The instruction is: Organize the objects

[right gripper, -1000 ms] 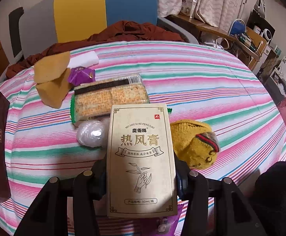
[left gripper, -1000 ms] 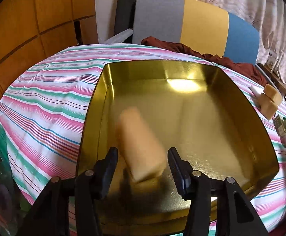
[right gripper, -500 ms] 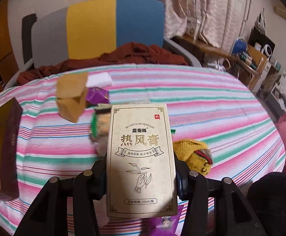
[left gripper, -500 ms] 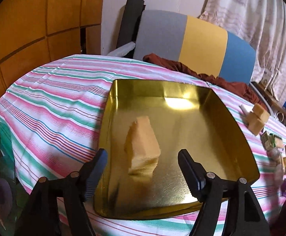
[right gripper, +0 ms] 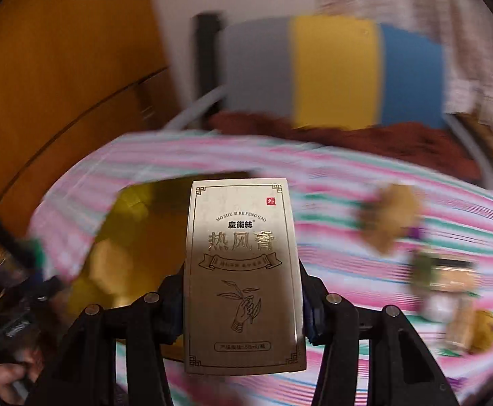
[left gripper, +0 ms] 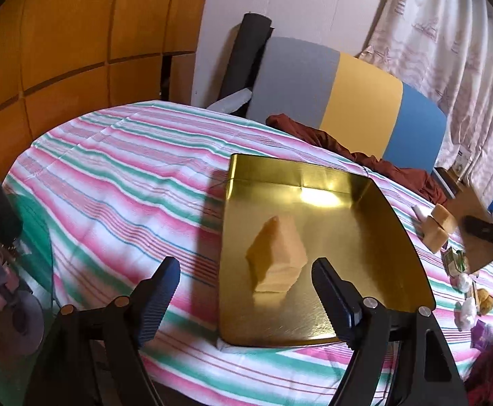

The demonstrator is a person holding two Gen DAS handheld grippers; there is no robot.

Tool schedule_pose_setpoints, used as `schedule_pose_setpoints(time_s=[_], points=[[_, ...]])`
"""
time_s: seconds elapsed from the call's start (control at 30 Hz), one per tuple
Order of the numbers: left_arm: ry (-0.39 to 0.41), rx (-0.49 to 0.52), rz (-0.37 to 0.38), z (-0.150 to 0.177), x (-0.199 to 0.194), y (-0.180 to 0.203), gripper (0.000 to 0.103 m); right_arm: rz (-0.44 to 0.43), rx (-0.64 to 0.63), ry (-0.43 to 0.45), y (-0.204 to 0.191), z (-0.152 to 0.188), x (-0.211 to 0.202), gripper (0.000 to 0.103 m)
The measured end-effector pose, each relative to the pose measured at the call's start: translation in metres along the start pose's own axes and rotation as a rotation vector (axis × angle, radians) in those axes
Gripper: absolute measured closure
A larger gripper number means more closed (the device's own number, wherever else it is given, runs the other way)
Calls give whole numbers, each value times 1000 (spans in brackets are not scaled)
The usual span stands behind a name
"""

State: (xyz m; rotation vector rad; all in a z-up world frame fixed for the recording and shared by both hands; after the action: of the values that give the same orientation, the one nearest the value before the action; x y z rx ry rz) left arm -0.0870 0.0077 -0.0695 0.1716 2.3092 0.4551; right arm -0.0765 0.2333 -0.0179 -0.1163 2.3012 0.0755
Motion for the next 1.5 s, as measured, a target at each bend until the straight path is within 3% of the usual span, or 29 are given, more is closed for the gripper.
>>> schedule_pose_setpoints(time_s=[0.13, 0.2, 0.4, 0.67, 0.9, 0.97, 1.2, 1.5], points=[[-6, -26, -4, 1, -1, -11, 22, -77, -58, -100, -49, -1, 55, 51], [-6, -30, -8, 2, -2, -14, 22, -75, -86, -150, -67, 4, 80, 51], [-5, -45, -17, 4, -3, -23, 21, -91, -101, -244, -89, 17, 122, 51], [-16, -61, -43, 8, 0, -33, 20, -169, -78, -247, -112, 27, 125, 47], [-7, -57, -55, 8, -3, -35, 17, -199, -54, -185, -112, 28, 108, 31], [-1, -49, -55, 8, -5, -33, 17, -184, -49, -148, -107, 24, 98, 25], [7, 3, -32, 9, -10, -12, 16, -64, -23, -64, -76, 23, 65, 23], [-8, 106, 22, 21, -12, 36, 15, 92, 0, -28, -28, 43, 24, 21]])
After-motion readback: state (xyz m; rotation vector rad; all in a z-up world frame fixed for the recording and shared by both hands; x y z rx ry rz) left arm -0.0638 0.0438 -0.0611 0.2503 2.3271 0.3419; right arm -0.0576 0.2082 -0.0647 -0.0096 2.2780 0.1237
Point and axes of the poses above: each gripper's, at about its wrist camera, not at the fingertips, and x roughly the way its jaws point, y to its right, z to its underside, the point moved 7 cm from there along x, roughly the way its jaws point, and after that the axes turned 15 degrees about -x, right-handed, at the moved point
